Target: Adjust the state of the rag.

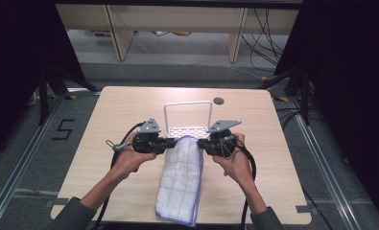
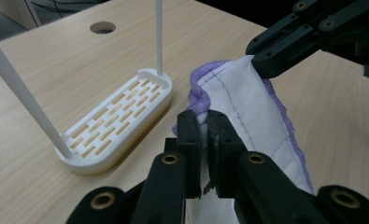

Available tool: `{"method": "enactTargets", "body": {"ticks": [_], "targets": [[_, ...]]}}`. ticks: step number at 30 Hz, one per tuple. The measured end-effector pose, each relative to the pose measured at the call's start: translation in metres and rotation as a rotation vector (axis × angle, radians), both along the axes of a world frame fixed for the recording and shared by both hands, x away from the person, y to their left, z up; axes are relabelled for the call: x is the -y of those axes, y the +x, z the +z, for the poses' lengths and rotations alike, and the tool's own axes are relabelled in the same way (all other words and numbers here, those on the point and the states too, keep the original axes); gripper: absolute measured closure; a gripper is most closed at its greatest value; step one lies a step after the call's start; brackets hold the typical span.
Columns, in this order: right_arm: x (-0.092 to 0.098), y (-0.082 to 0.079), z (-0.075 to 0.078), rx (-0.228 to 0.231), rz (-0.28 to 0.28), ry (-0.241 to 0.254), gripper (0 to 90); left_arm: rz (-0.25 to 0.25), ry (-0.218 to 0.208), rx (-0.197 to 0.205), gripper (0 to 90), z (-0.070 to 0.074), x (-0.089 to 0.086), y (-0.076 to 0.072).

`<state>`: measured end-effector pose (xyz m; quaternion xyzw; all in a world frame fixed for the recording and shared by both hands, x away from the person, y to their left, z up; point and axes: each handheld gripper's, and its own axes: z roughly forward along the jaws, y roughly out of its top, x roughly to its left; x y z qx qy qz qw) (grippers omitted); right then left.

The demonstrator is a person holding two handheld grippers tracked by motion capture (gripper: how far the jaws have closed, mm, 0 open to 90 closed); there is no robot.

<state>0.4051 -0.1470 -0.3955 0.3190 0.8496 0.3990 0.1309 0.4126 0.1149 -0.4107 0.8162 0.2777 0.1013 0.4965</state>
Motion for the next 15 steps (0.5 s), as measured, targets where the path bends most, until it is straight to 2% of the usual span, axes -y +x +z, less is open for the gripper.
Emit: {"method": "enactTargets", "body": {"ticks": [2, 3, 5, 6, 15], "targets": [[0.000, -0.001, 0.006, 0.021, 0.025, 0.010, 84.2, -0.009, -0.001, 0.007, 83.9, 0.007, -0.003, -0.003], [0.000, -0.002, 0.008, 0.022, 0.008, 0.020, 84.2, -0.009, -0.004, 0.015, 83.9, 0.011, -0.004, -0.005], [0.000, -0.004, 0.014, 0.041, 0.028, 0.030, 84.3, -0.012, 0.004, 0.035, 83.9, 0.019, -0.006, -0.010], [0.000, -0.005, 0.017, 0.035, 0.021, 0.033, 84.2, -0.017, -0.001, 0.037, 83.9, 0.022, -0.007, -0.011], [-0.006, -0.010, 0.041, 0.090, 0.041, 0.053, 84.3, -0.012, -0.022, 0.067, 84.0, 0.046, -0.013, -0.019]]}}
